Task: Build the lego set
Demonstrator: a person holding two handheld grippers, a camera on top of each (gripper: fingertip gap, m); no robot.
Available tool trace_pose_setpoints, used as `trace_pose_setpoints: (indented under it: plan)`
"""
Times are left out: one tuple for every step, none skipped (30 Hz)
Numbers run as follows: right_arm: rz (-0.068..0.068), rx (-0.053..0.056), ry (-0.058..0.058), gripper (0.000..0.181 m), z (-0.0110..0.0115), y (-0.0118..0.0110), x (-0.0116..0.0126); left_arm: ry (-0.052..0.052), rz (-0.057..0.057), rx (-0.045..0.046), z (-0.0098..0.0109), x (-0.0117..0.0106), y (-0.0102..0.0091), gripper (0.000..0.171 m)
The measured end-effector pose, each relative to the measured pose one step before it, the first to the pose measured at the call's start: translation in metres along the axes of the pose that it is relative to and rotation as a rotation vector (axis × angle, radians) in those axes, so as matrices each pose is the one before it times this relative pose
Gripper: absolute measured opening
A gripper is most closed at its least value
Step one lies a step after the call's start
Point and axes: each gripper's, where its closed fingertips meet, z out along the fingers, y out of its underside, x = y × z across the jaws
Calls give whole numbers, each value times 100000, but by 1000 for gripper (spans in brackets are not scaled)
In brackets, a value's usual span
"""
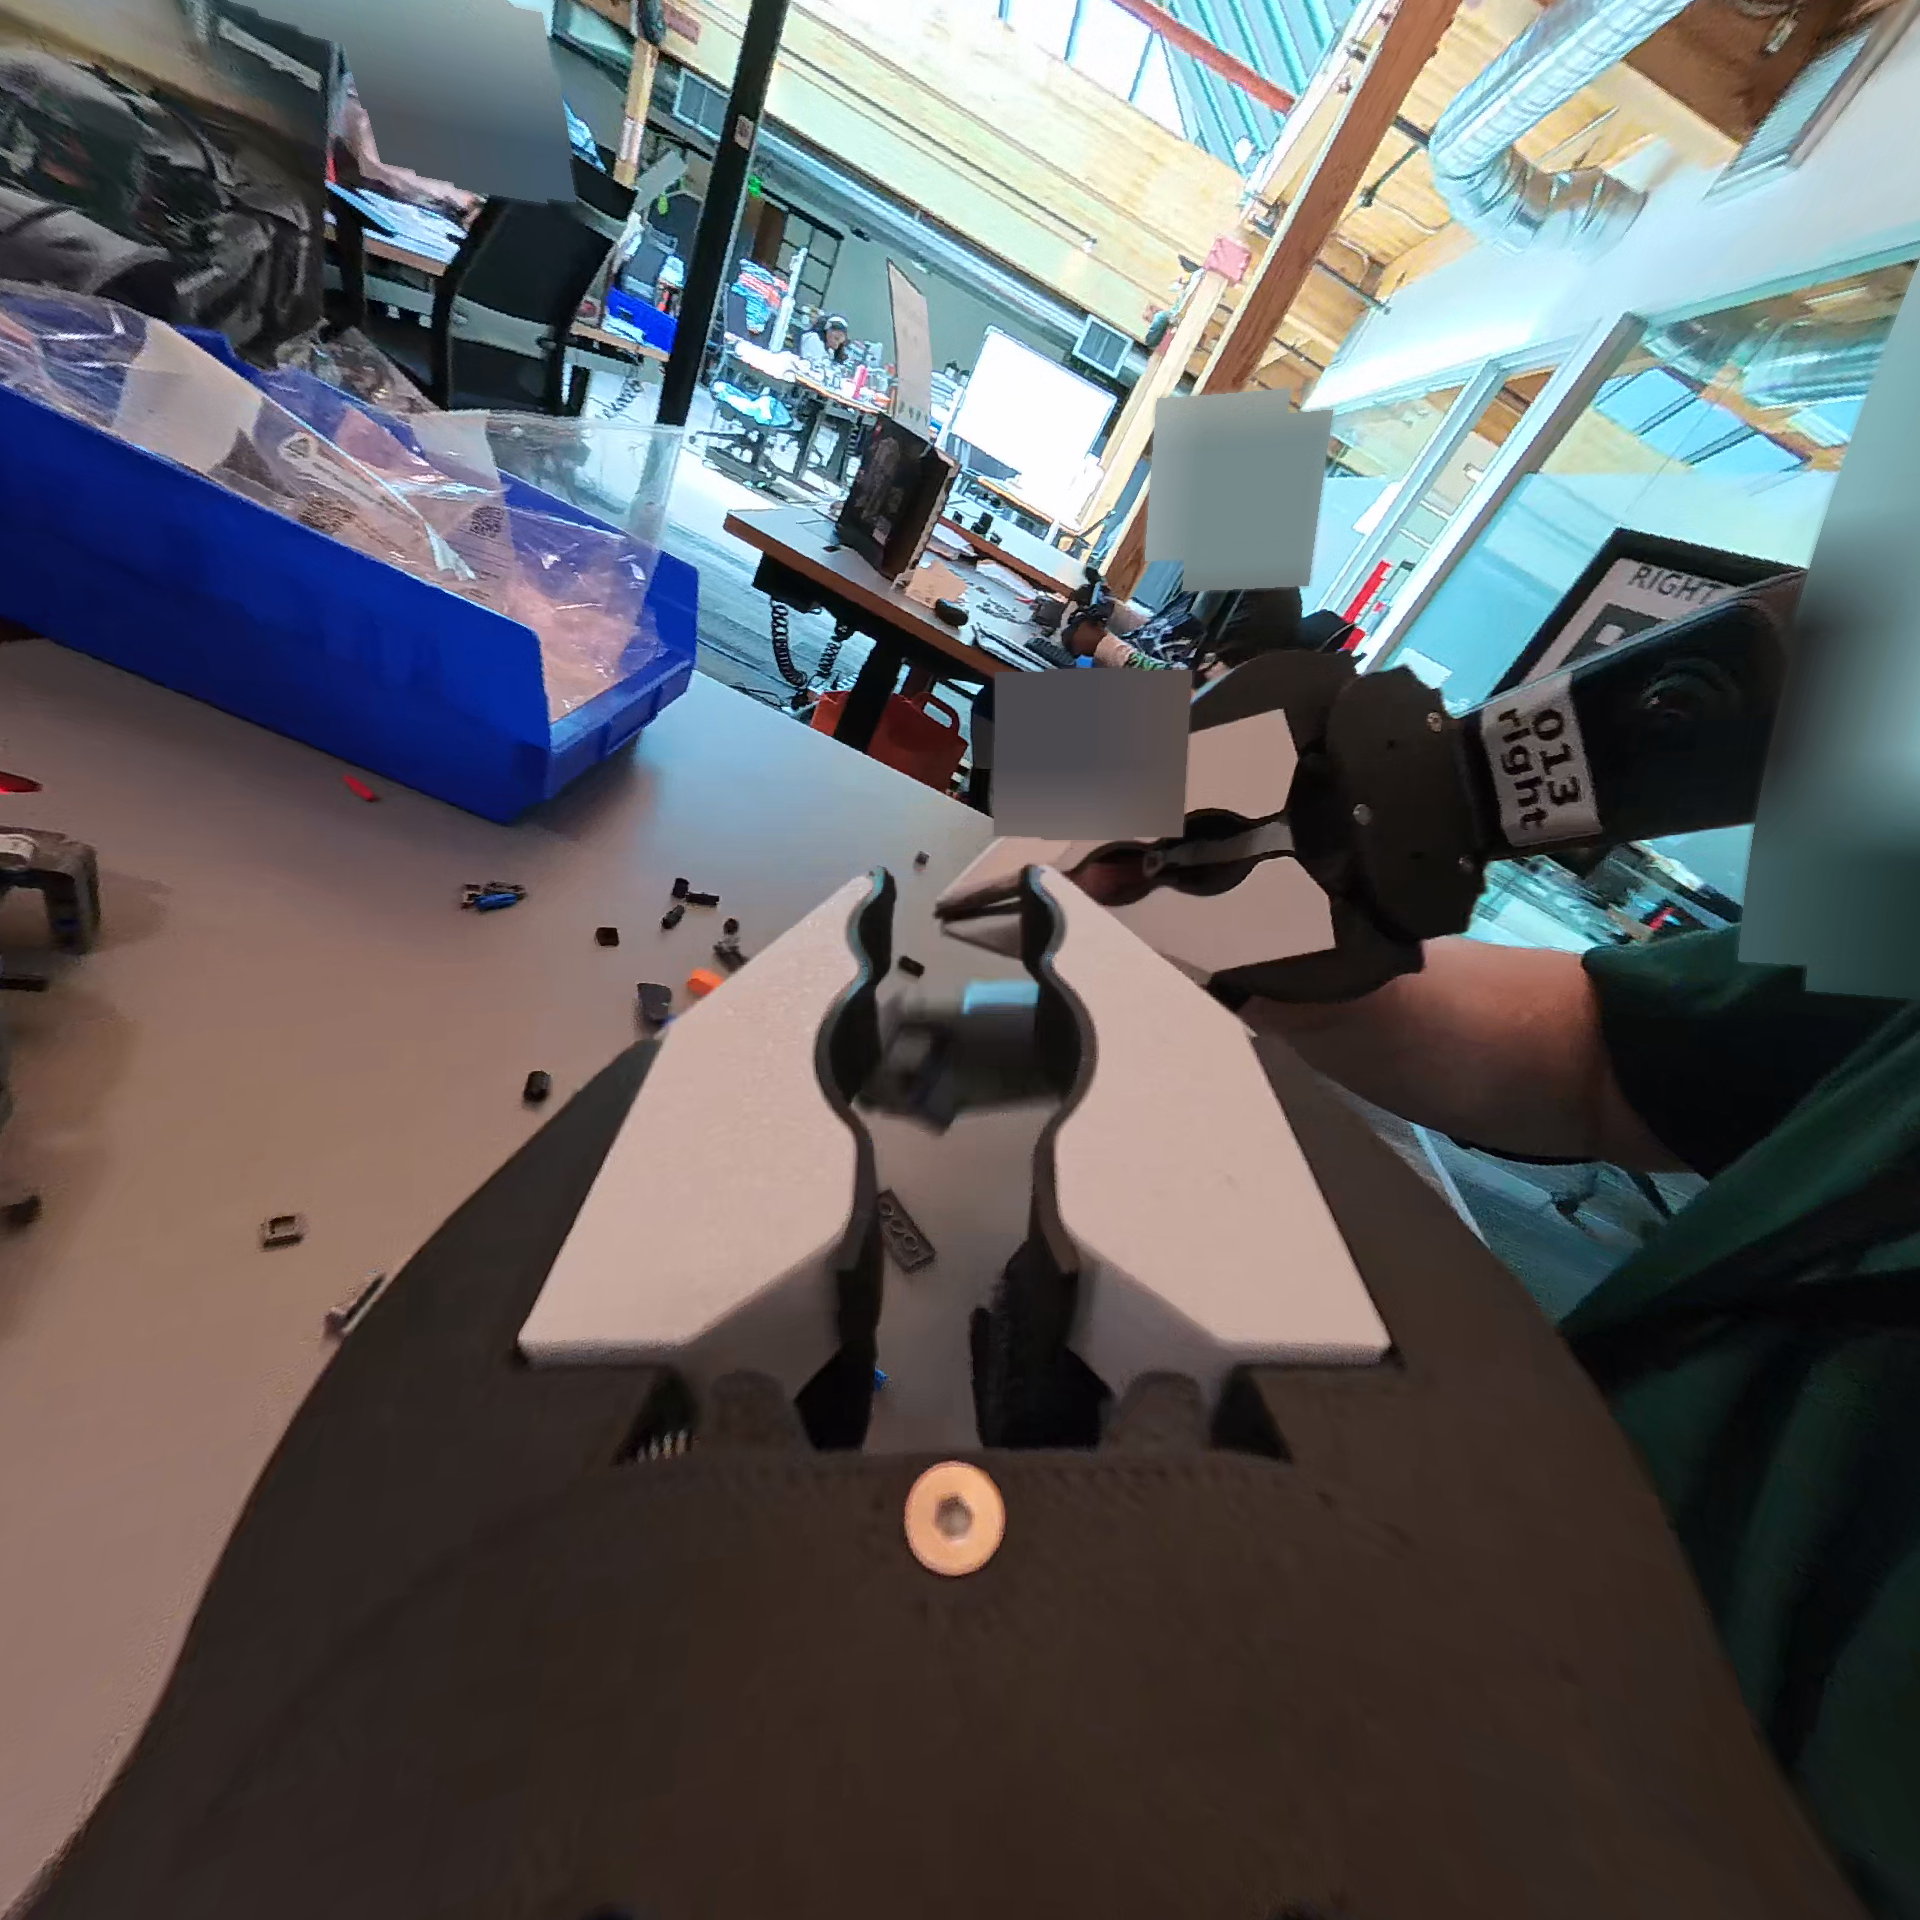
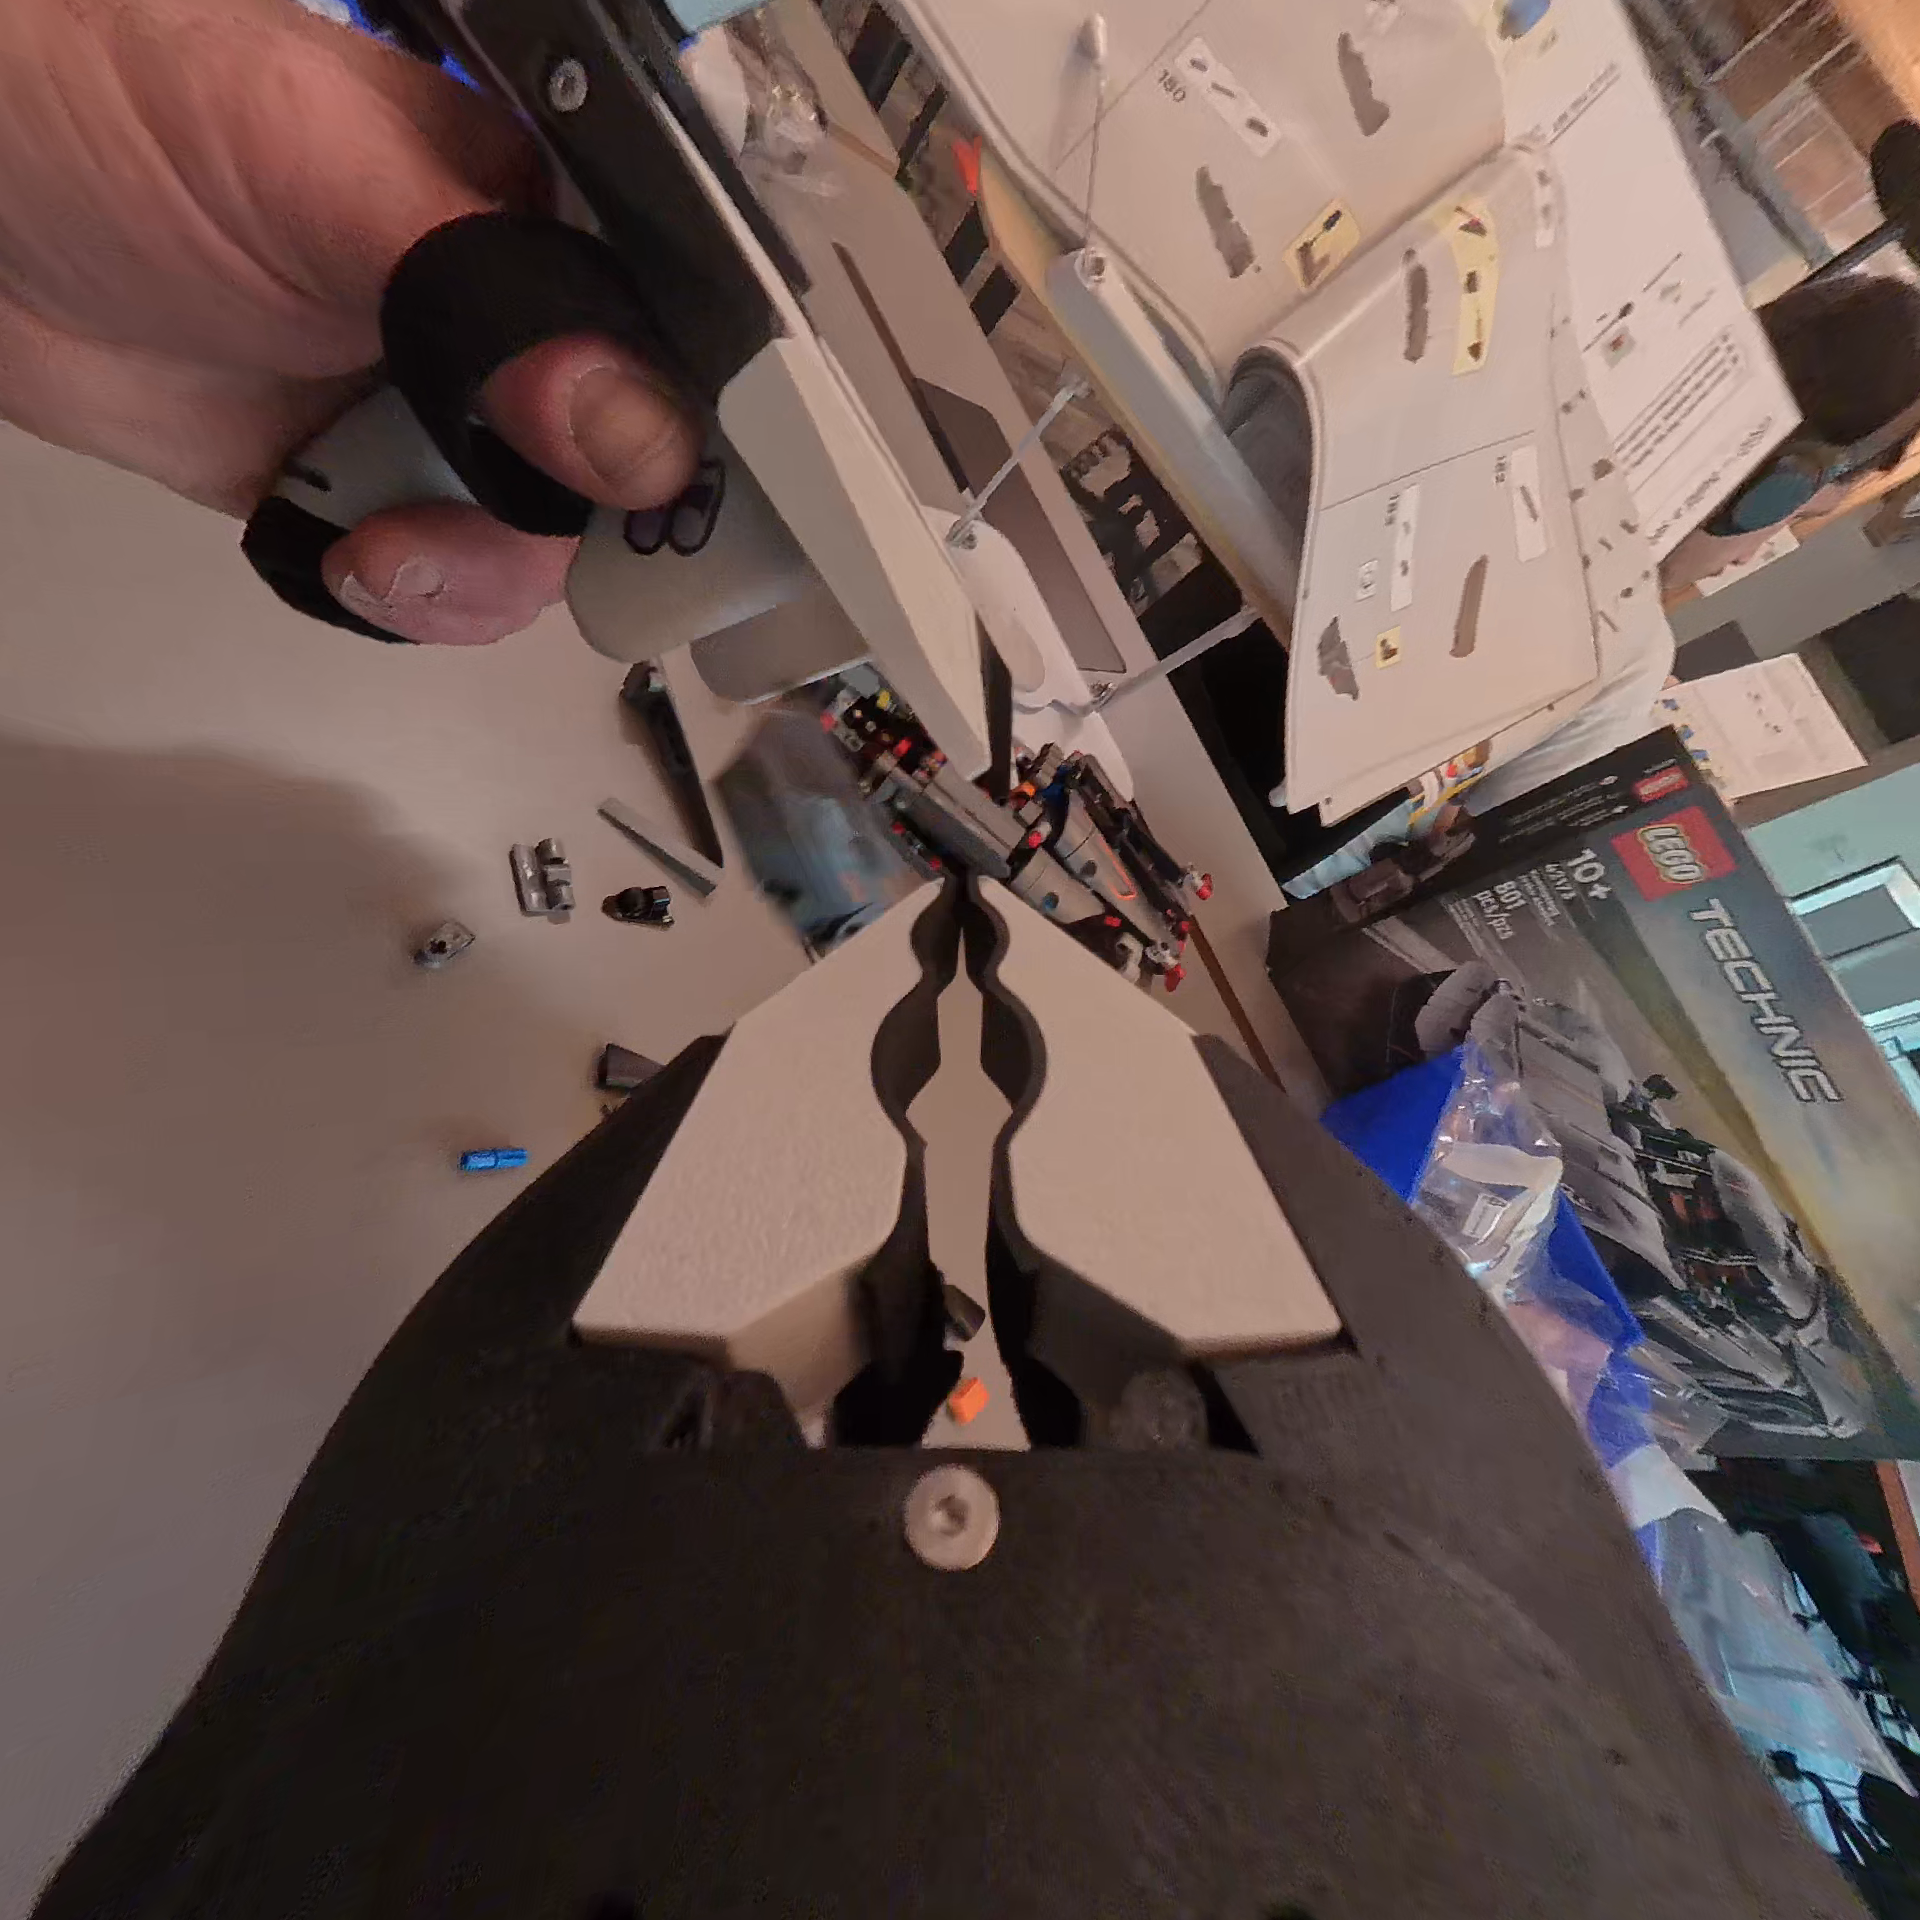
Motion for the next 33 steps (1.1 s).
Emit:
trace_pose_setpoints:
  plan:
    - [-222, -1058, -681, 0, 137, 145, -220, 2229, -499, -695, 105, 313, 191, 15]
    - [369, -141, -526, 0, 156, 88, -202, 1450, -499, -2540, 216, 195, 488, 10]
    - [1489, -1007, -2082, 0, 289, 314, -409, -2314, 653, -2599, 135, -340, 524, 7]
    - [1554, -2899, -2993, 0, 457, 650, -546, -4447, 2268, -804, -7, -615, 368, 2]
    - [795, -3824, -1623, 0, 442, 789, -385, -2311, 2052, -2321, -4, -434, 704, 0]
    - [572, -793, -1083, 0, 230, 332, -261, -1325, -742, -3091, -44, -490, 857, 0]
    - [2027, -241, -1713, 0, 73, 184, -159, -984, -1629, -874, -260, -457, 547, 1]
    - [2620, -936, -1617, 0, 28, 247, 64, -1646, -521, 152, -459, -411, 347, 1]
    - [2253, -612, -344, 0, -64, 244, 352, -2366, 1114, -850, -564, -320, 409, 2]
    - [2096, 1129, 250, 0, -195, 50, 509, -2016, 1482, -1185, -599, -181, 427, 4]
    - [3318, 982, -544, 0, -213, 56, 483, -2034, 1005, -1208, -580, -196, 413, 6]
    - [4061, 325, -509, 0, -164, 177, 552, -1737, 1367, -2165, -498, -142, 555, 9]
    - [3913, 407, -77, 0, -150, 176, 612, -717, 1514, -2900, -376, 29, 668, 11]
    - [3778, 449, -457, 0, -130, 187, 531, -172, 1163, -2593, -274, 109, 663, 12]
    - [3732, 70, -832, 0, -91, 251, 434, 387, 1430, -2945, -108, 212, 745, 16]
    - [3423, -155, -457, 1, -80, 285, 460, 1078, 2516, -4216, 78, 405, 934, 19]
    - [3425, -29, 8, 1, -90, 248, 523, -17, 3514, -4260, 233, 321, 921, 22]
    - [3306, 449, -548, 1, -100, 164, 417, -3, 4378, -4022, 387, 425, 822, 26]
    - [2943, 629, -969, 1, -94, 114, 308, 0, 4937, -4965, 541, 479, 887, 29]
    - [2364, 361, -517, 1, -91, 137, 307, -2904, 5099, -6270, 617, 46, 1025, 31]
    - [1620, 215, -253, 1, -48, 127, 245, -3462, 5435, -7164, 676, -63, 1144, 34]
    - [1049, -181, -362, 1, -7, 156, 134, -2687, 5191, -6298, 658, 38, 994, 35]
    - [585, -476, -240, 1, 19, 190, 56, -3594, 4528, -3951, 556, -148, 636, 35]
    - [244, -448, -120, 1, 53, 162, 5, -2922, 3567, -2374, 459, -89, 387, 33]
    - [-38, -472, -232, 1, 66, 132, -63, -1308, 2203, -1290, 344, 64, 176, 30]
    - [-207, -440, -415, 1, 85, 109, -120, -832, 1178, -662, 274, 59, 71, 26]
    - [-206, -420, -407, 1, 89, 81, -120, -1143, 712, -1083, 266, -47, 149, 21]
    - [-286, -387, -305, 1, 82, 68, -111, -2010, 528, -582, 191, -196, 91, 17]
    - [-432, -389, -159, 1, 57, 58, -87, -2056, 301, -3, 17, -245, 6, 10]
    - [-419, -357, 102, 1, 44, 55, -24, -954, 436, -14, -11, -68, 14, 5]
    - [-236, -189, 189, 1, -1, 36, 9, -364, 756, 194, -13, 47, -1, 5]
    - [-24, -96, 63, 1, -1, 26, 31, -1843, 885, 738, -73, -129, -70, 5]
    - [171, -87, 62, 1, -22, 35, 62, -1711, 526, 592, -133, -134, -63, 5]
